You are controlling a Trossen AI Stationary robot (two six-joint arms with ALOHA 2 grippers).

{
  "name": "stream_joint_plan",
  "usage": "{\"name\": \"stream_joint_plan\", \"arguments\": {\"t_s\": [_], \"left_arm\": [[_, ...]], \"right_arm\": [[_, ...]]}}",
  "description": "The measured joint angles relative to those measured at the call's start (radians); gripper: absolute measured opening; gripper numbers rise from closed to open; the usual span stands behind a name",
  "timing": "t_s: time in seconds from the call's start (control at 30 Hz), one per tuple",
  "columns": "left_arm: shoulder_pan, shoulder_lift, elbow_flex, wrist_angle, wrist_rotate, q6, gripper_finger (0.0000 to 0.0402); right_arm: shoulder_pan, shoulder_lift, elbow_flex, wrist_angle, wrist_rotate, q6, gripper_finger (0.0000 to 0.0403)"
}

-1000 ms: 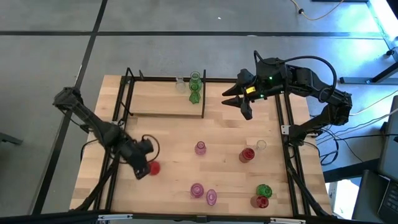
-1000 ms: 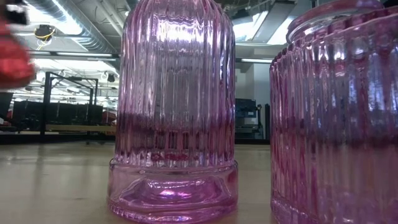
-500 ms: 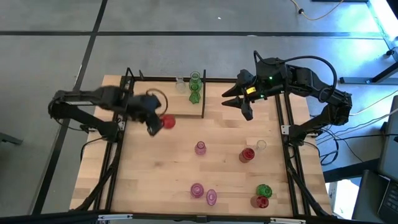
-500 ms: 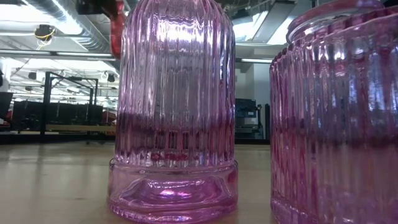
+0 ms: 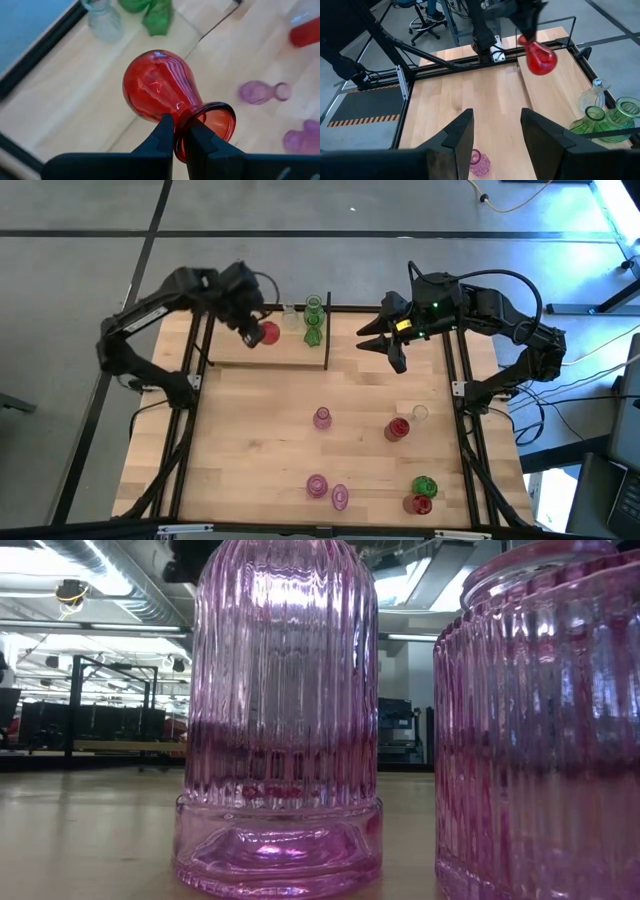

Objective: Sort vases onto shelf
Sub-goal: Put the bottom left red vase on the shelf

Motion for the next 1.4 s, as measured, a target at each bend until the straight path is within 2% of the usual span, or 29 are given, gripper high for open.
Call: {"name": "stream_joint_plan", "arguments": {"t_s": [0.23, 0.4, 0.57, 0.83, 1.23, 1.4], "left_arm": [[0.176, 0.203, 0.226, -0.153, 0.082, 0.194, 0.0012], [0.313, 0.284, 0.269, -0.152, 0.212, 0.261, 0.0012], [0.420, 0.329, 0.269, -0.149, 0.225, 0.294, 0.0012], [0.500, 0.336, 0.255, -0.148, 0.206, 0.316, 0.0012], [0.648, 0.337, 0.049, -0.148, 0.234, 0.348, 0.0012], [0.672, 0.337, 0.007, -0.148, 0.177, 0.407, 0.0012]], "right_arm": [[0.000, 0.000, 0.000, 0.000, 0.002, 0.002, 0.0156], [0.000, 0.000, 0.000, -0.001, 0.010, 0.010, 0.0156], [0.000, 0.000, 0.000, -0.001, 0.010, 0.026, 0.0156], [0.000, 0.000, 0.000, -0.001, 0.038, 0.025, 0.0156], [0.000, 0.010, 0.000, -0.001, 0.053, 0.023, 0.0156], [0.000, 0.010, 0.000, -0.001, 0.053, 0.024, 0.0156]]}}
